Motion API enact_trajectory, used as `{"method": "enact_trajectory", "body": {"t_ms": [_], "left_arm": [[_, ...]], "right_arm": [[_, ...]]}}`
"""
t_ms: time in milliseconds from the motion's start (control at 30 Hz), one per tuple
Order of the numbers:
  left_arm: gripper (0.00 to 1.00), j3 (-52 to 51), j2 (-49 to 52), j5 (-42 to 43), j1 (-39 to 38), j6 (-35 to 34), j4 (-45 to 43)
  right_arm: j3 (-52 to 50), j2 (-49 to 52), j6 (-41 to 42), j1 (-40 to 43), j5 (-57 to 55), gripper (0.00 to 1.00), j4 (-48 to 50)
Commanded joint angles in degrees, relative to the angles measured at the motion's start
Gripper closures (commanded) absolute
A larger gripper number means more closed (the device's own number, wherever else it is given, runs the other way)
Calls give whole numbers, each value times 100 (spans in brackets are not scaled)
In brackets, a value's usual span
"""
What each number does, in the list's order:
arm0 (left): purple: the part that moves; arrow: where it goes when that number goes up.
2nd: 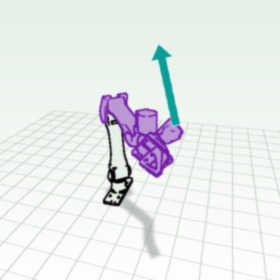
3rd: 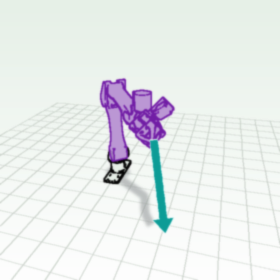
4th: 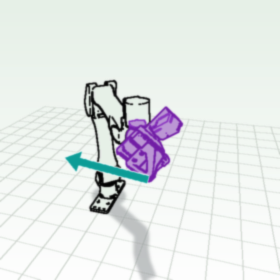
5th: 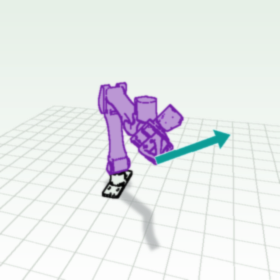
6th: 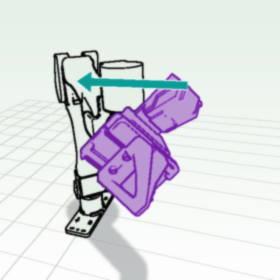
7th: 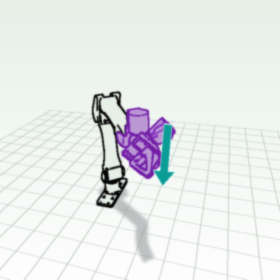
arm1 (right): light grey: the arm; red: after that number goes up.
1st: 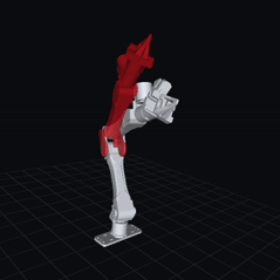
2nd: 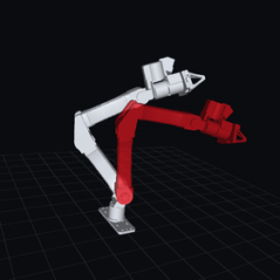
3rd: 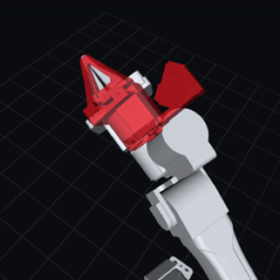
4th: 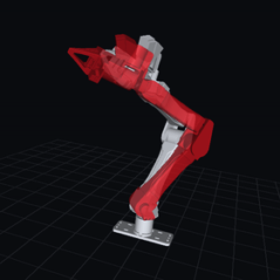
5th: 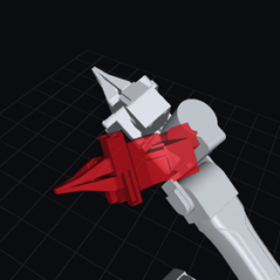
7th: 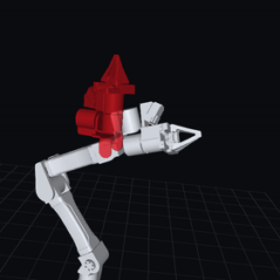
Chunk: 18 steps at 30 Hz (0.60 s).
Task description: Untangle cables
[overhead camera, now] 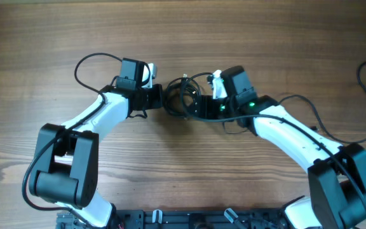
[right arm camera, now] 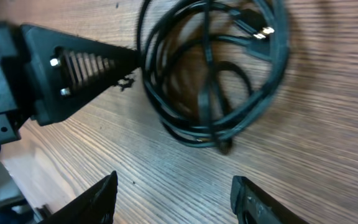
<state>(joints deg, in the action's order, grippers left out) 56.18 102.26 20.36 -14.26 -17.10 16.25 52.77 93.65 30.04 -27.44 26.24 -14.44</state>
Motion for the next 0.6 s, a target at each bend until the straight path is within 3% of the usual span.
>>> {"method": "enact_trajectory", "body": {"t_ms": [0,133,367,433,567], "left_arm": [[78,7,118,-46,-184,-13,-17],[67,9,114,-42,-240,-13,-24],[51,186,-337,273,-245,-11,564],[50,186,-203,271,-339,-11,494],[51,186,111,227,-527,-39,232]], "right_arm": [[79,-9,-144,-330,-1228,38,72],[68,-9,-142,-476,-2544,33,114],[-173,-9,-138,-474,-2889,27,280],[-175,4,-142,-474,-2879,29,509],[-175,356,-105,-474,-2870,43,673]]}}
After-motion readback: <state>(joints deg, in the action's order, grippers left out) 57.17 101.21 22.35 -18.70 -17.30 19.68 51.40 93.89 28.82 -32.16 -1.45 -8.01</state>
